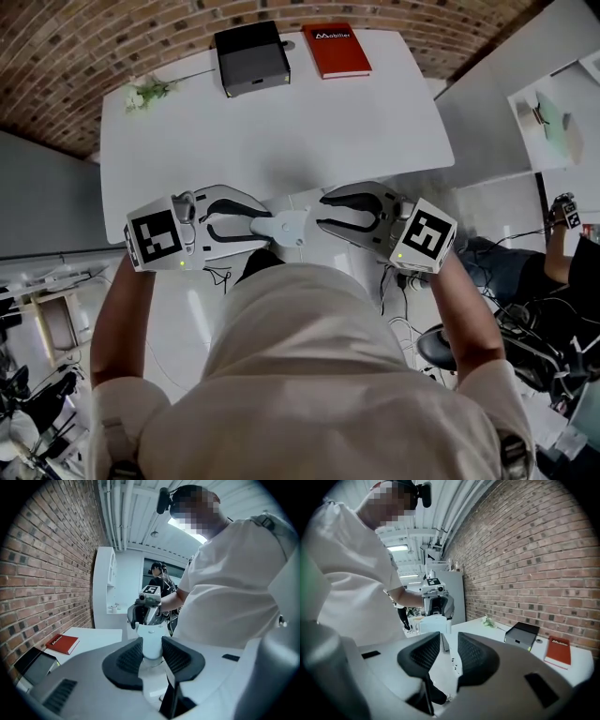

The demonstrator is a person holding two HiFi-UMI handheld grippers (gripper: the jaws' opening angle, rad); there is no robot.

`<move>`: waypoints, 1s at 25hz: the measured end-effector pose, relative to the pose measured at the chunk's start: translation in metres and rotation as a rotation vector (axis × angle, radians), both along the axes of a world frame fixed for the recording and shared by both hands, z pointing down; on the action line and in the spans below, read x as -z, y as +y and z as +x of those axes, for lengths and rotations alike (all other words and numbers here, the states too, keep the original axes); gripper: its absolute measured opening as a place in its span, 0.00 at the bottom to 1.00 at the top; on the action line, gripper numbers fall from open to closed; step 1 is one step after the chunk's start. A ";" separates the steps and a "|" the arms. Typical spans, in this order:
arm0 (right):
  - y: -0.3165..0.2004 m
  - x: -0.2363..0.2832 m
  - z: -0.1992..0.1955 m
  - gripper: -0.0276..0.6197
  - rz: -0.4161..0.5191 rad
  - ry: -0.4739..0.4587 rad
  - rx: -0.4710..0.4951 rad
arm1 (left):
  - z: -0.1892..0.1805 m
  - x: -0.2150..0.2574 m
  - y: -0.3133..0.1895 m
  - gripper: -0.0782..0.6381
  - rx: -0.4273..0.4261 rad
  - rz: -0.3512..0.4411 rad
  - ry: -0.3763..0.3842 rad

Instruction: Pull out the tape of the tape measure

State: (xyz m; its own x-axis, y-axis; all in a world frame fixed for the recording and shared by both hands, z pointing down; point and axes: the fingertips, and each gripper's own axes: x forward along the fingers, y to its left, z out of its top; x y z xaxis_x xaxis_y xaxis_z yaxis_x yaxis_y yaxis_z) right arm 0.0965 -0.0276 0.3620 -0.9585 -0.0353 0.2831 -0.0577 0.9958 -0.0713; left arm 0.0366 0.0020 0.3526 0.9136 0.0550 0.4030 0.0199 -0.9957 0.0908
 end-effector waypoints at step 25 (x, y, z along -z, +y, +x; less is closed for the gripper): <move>0.000 0.007 -0.021 0.14 -0.048 -0.042 0.212 | -0.004 -0.001 -0.005 0.28 -0.057 -0.031 0.002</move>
